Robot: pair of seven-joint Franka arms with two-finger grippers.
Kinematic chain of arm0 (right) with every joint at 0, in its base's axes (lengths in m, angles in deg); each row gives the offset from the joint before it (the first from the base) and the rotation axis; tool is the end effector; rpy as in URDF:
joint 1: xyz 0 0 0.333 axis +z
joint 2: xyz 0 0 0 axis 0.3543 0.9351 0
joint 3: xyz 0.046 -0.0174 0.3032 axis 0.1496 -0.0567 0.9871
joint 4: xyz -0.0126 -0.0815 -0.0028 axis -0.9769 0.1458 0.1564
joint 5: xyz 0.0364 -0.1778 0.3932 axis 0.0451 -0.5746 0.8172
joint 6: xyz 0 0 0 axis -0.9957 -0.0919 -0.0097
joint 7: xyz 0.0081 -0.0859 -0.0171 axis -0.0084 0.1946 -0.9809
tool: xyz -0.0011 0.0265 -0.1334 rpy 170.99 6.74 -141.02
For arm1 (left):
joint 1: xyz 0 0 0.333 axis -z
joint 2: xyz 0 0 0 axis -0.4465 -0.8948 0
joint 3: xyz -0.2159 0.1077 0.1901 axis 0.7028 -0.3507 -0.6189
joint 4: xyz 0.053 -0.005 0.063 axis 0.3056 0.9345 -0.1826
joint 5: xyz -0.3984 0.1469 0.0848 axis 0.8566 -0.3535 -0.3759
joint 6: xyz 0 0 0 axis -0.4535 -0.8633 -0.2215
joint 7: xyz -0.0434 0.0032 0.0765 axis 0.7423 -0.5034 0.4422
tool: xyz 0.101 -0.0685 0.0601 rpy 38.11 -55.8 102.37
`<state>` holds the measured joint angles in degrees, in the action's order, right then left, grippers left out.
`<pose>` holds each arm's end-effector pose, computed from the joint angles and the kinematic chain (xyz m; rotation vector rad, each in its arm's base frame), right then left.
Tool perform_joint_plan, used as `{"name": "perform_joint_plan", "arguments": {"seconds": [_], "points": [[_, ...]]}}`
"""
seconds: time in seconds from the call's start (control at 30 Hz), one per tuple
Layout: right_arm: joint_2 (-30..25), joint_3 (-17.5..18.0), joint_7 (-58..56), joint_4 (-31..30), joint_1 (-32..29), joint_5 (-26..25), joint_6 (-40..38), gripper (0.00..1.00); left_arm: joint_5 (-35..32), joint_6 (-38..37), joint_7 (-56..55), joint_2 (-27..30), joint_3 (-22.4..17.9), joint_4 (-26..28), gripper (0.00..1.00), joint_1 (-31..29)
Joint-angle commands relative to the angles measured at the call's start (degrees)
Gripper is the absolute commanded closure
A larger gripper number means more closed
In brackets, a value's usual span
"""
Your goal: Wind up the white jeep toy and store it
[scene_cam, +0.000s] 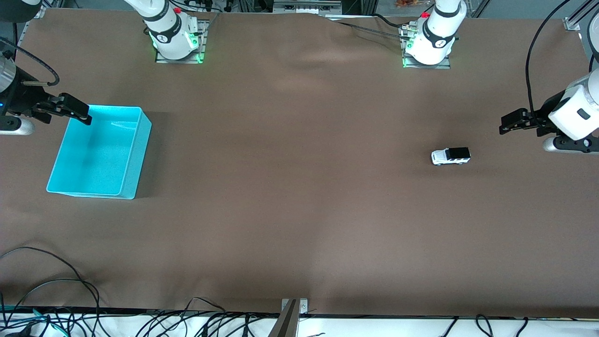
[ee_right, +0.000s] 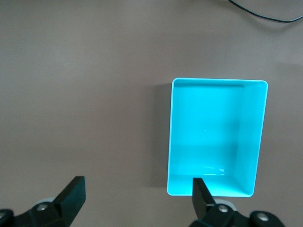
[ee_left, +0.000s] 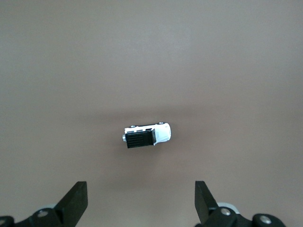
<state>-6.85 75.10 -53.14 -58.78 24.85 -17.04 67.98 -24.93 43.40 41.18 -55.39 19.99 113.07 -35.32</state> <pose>0.6087 0.0136 0.5559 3.1325 -0.0370 -0.0379 0.6045 0.0245 0.4949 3.1165 -0.0506 -0.1919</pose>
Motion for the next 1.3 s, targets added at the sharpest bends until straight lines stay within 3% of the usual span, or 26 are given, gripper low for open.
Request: {"name": "perform_joint_plan", "arguments": {"seconds": [0.0,0.77,1.27], "points": [[-0.2,0.2,0.6,0.8,0.0,-1.0,-0.5,0.00,-1.0,-0.4,1.0,0.2,0.1,-0.4,0.00,-0.3],[0.0,0.1,0.6,0.9,-0.1,-0.7,-0.7,0.00,-1.2,-0.5,-0.3,-3.5,-0.3,-0.6,0.00,-0.6],[0.1,0.1,0.5,1.1,-0.2,-0.9,-0.5,0.00,-1.3,-0.5,-33.7,-6.9,-0.1,0.3,0.00,-1.0]]}}
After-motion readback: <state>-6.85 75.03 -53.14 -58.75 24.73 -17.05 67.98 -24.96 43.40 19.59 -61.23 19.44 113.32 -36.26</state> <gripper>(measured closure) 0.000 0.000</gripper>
